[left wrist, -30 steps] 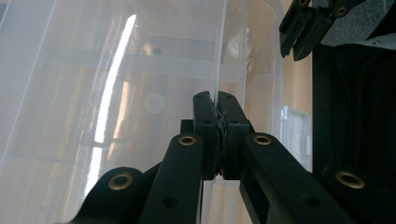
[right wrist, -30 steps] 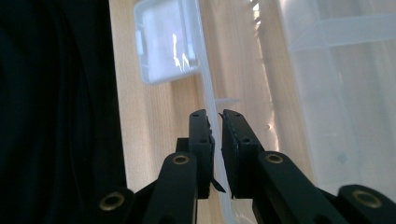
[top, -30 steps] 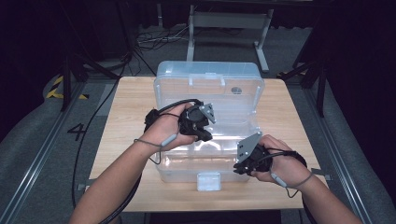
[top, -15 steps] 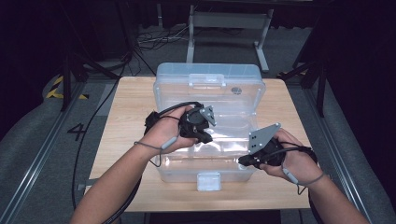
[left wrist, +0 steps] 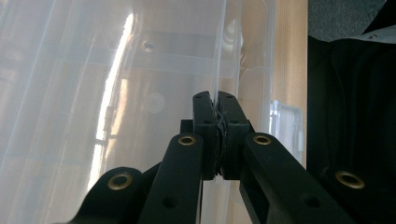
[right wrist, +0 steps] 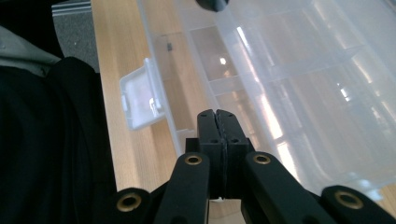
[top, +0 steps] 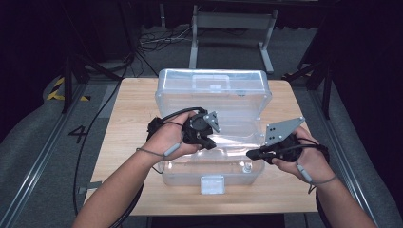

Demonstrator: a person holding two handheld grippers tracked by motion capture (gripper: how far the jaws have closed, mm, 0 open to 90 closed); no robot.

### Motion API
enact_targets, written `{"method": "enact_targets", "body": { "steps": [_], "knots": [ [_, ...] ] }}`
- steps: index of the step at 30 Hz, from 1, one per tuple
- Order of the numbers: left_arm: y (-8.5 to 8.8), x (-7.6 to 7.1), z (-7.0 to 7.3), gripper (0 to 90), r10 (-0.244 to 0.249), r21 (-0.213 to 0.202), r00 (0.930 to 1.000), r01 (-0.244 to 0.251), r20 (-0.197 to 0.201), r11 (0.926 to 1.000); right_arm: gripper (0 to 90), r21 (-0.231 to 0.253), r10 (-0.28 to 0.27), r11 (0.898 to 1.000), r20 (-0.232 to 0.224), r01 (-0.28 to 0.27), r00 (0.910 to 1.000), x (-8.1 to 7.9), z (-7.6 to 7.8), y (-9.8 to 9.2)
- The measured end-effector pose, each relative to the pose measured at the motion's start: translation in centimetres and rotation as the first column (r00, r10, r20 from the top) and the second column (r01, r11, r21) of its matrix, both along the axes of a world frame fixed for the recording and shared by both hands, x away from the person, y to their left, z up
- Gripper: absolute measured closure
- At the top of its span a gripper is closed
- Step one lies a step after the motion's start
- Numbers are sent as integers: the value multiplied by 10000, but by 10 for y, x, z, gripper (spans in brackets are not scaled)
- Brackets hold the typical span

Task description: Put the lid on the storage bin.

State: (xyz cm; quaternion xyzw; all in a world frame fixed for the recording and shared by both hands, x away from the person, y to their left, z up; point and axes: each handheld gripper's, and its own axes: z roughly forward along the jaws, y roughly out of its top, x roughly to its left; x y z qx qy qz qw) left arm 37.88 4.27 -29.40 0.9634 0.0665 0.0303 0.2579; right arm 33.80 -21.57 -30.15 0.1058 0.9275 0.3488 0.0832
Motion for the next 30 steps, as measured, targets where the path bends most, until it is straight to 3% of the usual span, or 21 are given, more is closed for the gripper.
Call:
{"method": "enact_targets", "body": {
  "steps": [5,6,8,14,15,16,17,19,24,30],
  "knots": [
    [0,-1,-1,882,-9,-28,10000,9,-56,10000,900,451,-587,9973,63,584,9983,2,3,-5],
    [0,-2,-2,882,81,-69,10000,-81,-55,9999,900,806,-873,9930,55,866,9962,3,4,-10],
    [1,-3,-2,882,57,-60,10000,-57,-55,10000,900,1046,-1097,9886,118,1078,9939,4,4,-12],
    [2,-3,-3,881,41,-79,10000,-41,-38,10000,900,2116,-2133,9549,-4,2086,9770,9,5,-23],
    [2,-3,-3,882,41,-79,10000,-41,-38,10000,900,2116,-2133,9549,-4,2086,9770,9,5,-23],
    [2,-4,-4,882,65,-76,10000,-66,-57,9999,900,2511,-2486,9375,-8,2408,9686,11,5,-27],
    [2,-4,-4,882,48,-87,10000,-48,-44,10000,900,2511,-2486,9375,-8,2408,9686,11,5,-27],
    [2,-4,-4,882,62,-116,10000,-62,-47,9999,900,2805,-2683,9243,-50,2589,9633,12,6,-31],
    [2,-6,-6,881,54,-128,10000,-55,-55,9999,900,3122,-3074,9025,-160,2968,9514,15,5,-36],
    [3,-6,-7,883,28,-168,9999,-30,-120,9999,900,3715,-3594,8630,-248,3424,9328,17,4,-42]
  ]
}}
